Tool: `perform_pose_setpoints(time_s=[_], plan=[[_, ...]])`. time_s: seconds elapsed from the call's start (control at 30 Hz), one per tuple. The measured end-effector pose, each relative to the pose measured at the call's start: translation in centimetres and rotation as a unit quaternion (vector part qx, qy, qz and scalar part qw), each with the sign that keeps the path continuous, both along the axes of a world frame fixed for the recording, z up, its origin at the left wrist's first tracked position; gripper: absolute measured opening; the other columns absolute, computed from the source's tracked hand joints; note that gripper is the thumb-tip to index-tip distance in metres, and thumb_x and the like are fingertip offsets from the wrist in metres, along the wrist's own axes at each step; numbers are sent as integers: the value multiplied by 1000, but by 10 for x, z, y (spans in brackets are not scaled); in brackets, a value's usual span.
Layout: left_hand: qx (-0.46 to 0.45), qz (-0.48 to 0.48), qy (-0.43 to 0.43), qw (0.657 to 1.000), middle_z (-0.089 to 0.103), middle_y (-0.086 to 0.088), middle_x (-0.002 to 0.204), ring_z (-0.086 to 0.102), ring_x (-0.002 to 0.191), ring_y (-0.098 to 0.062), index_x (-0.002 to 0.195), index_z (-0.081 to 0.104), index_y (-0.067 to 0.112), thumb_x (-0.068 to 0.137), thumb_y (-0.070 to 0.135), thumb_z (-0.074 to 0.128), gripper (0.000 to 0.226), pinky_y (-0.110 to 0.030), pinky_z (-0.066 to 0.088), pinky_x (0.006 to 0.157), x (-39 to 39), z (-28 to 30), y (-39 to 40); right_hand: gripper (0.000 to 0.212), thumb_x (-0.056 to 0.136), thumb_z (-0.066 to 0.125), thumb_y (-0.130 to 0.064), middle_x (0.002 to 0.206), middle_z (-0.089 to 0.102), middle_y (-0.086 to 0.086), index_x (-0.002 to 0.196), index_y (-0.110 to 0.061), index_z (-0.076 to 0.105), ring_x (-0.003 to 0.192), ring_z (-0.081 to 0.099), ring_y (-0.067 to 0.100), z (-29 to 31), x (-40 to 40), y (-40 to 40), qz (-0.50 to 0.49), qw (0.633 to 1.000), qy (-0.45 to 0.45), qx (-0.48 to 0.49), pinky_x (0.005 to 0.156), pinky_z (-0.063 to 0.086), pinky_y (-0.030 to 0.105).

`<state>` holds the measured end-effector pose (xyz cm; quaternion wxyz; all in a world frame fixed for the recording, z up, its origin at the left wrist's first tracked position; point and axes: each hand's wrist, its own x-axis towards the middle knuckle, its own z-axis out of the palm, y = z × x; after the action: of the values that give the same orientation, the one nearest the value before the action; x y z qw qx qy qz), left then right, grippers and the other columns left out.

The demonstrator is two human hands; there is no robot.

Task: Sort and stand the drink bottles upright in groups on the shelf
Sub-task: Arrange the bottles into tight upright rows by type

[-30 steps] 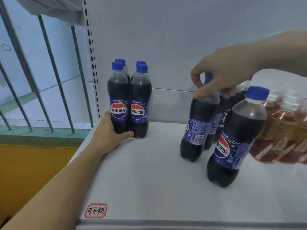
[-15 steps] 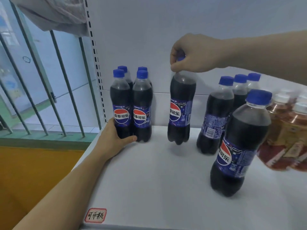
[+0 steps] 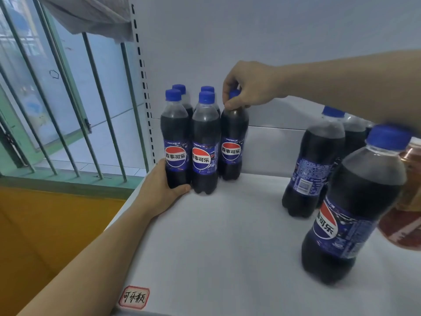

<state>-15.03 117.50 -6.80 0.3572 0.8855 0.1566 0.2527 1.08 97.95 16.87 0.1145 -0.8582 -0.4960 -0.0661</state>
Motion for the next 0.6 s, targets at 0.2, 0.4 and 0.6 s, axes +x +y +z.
perform_pose_setpoints(time_s=[0.2,0.4,0.6], plan=[[11,0,-10,1000,60,0,137,54,107,-11,139,45,23,74,33,90,80,-29,45,88,0,-1,2,13,84,80,-35,88,73,3,84,-24,73,61,63,7,1,1,7,-16,999,-44,-13,58,48,21],[9,-8,-19,1000,61,5,132,58,107,-13,137,45,27,72,36,91,81,-31,47,88,3,-5,7,22,87,76,-41,102,68,1,99,-23,71,66,66,6,9,-2,-2,-30,999,-9,-40,55,53,18],[-81,-30,-59,995,50,7,140,57,117,-11,159,15,33,70,36,92,118,-35,48,101,-2,8,0,36,91,71,-45,124,58,1,123,-32,59,91,62,11,31,-11,-29,-21,999,16,-35,61,53,22]])
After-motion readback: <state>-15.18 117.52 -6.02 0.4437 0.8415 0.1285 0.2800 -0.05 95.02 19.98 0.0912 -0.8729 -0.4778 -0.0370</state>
